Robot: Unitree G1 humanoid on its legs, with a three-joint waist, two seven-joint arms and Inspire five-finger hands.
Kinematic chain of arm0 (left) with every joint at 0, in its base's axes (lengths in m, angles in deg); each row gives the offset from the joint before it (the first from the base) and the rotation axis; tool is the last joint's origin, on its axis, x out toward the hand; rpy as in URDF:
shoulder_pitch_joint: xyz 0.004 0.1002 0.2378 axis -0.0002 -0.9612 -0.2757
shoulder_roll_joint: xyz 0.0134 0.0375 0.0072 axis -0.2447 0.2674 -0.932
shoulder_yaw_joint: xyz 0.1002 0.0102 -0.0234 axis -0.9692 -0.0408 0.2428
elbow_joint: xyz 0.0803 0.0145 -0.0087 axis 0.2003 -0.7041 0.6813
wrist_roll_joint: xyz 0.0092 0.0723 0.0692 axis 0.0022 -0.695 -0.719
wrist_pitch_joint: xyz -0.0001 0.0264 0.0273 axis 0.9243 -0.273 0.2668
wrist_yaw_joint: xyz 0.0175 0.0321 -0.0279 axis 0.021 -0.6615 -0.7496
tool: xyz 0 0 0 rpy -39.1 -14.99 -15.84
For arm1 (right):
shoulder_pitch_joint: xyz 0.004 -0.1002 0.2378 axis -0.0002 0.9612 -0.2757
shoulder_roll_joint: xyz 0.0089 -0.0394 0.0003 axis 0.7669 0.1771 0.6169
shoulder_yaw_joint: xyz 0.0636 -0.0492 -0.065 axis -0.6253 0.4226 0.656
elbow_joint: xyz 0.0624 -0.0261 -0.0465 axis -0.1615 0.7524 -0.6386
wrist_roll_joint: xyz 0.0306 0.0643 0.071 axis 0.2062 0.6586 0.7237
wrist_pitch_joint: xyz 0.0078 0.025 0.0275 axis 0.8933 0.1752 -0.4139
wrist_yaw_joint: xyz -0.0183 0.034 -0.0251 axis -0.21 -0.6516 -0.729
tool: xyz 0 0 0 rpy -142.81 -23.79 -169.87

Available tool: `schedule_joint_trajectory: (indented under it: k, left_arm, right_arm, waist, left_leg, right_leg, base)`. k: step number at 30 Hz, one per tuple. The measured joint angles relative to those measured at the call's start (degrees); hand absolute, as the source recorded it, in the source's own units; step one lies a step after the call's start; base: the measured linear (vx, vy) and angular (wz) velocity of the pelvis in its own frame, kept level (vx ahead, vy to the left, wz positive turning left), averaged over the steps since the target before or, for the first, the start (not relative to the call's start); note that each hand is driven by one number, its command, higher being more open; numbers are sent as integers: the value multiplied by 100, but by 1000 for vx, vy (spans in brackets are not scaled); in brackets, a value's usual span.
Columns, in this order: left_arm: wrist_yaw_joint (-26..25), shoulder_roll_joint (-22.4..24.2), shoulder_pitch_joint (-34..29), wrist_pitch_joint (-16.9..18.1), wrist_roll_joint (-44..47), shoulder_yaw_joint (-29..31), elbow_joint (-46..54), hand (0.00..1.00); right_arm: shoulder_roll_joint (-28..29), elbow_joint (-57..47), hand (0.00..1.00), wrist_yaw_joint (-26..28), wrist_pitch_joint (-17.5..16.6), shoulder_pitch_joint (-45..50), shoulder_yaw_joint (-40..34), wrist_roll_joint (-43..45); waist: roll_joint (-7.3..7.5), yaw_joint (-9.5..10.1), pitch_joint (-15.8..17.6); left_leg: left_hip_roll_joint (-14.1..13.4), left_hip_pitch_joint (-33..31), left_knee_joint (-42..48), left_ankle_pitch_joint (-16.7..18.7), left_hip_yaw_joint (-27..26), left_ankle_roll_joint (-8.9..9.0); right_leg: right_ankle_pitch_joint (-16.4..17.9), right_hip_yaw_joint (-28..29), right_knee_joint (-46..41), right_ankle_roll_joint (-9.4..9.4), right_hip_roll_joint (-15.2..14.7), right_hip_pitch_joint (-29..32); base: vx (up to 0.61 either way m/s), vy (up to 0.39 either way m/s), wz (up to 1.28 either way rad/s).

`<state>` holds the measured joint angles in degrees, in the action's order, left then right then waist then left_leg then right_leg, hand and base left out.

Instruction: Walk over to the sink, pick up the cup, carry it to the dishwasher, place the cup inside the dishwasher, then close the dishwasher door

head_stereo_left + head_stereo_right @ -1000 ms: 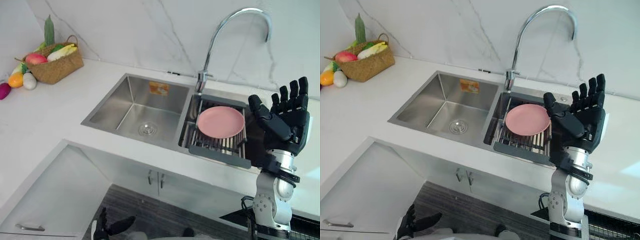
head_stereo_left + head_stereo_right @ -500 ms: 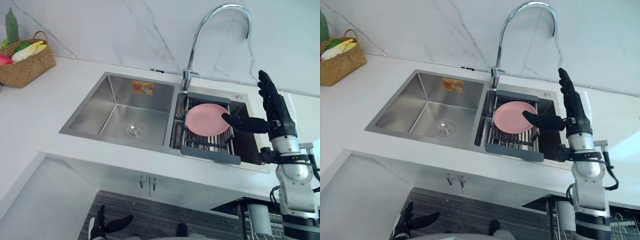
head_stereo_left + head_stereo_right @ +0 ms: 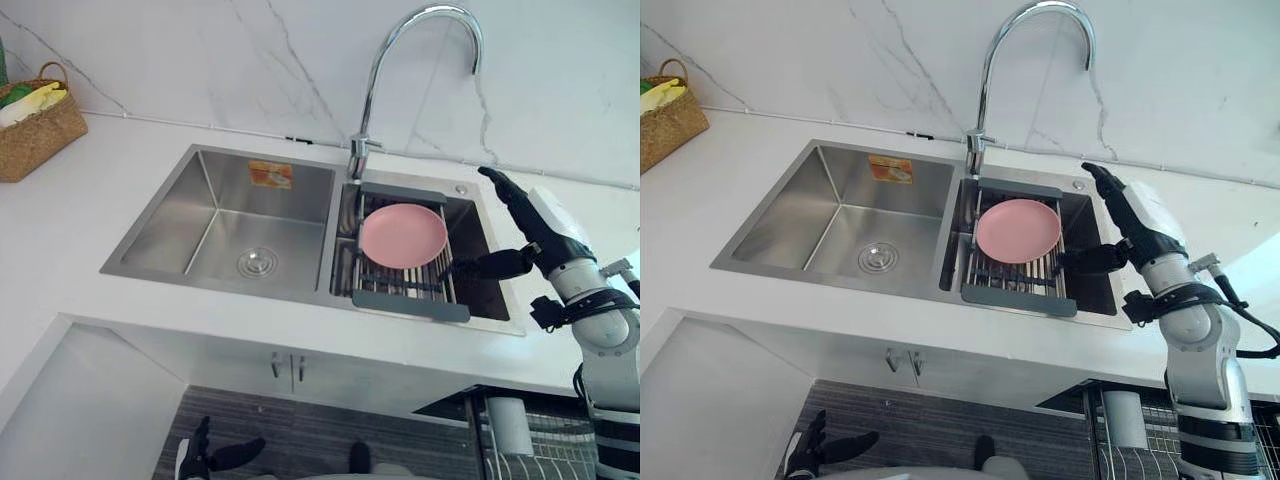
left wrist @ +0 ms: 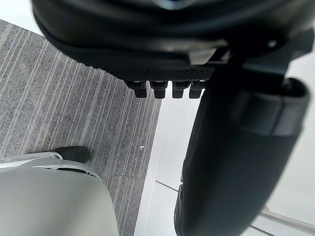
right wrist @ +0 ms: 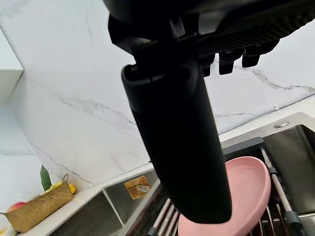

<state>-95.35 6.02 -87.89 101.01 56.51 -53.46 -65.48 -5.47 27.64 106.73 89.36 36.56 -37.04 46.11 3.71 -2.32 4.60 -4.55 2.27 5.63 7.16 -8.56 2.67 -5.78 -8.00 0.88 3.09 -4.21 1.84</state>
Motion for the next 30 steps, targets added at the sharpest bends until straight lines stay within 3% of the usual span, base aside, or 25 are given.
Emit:
schedule_joint_trajectory:
  k: [7,19,30]
  left_arm:
    - [6,-70,-10,-123,0,-110,0,100]
    - [20,-120,1,-199,1,-257,7,100]
    - [59,-183,-48,-299,48,-415,6,100]
  right_arm:
    - [-152,335,100,-108,-370,1,632,-888]
    - [-154,873,100,-1191,-1004,-65,1291,-1933]
    - [-159,1656,100,-1687,-1064,-516,1772,-2494]
  waist:
    - [42,4,-26]
    - [54,114,-40]
    - [85,162,-61]
  left_leg:
    - [31,-131,120,9,45,2]
    - [153,-232,236,22,191,-86]
    - [157,-271,372,44,240,-104]
  right_leg:
    - [19,-3,-13,28,-51,35]
    - [55,-127,-83,103,-184,65]
    - [52,-151,-92,103,-203,27]
  base:
    - [-59,-6,3]
    - [-8,12,7]
    - [-28,-5,2]
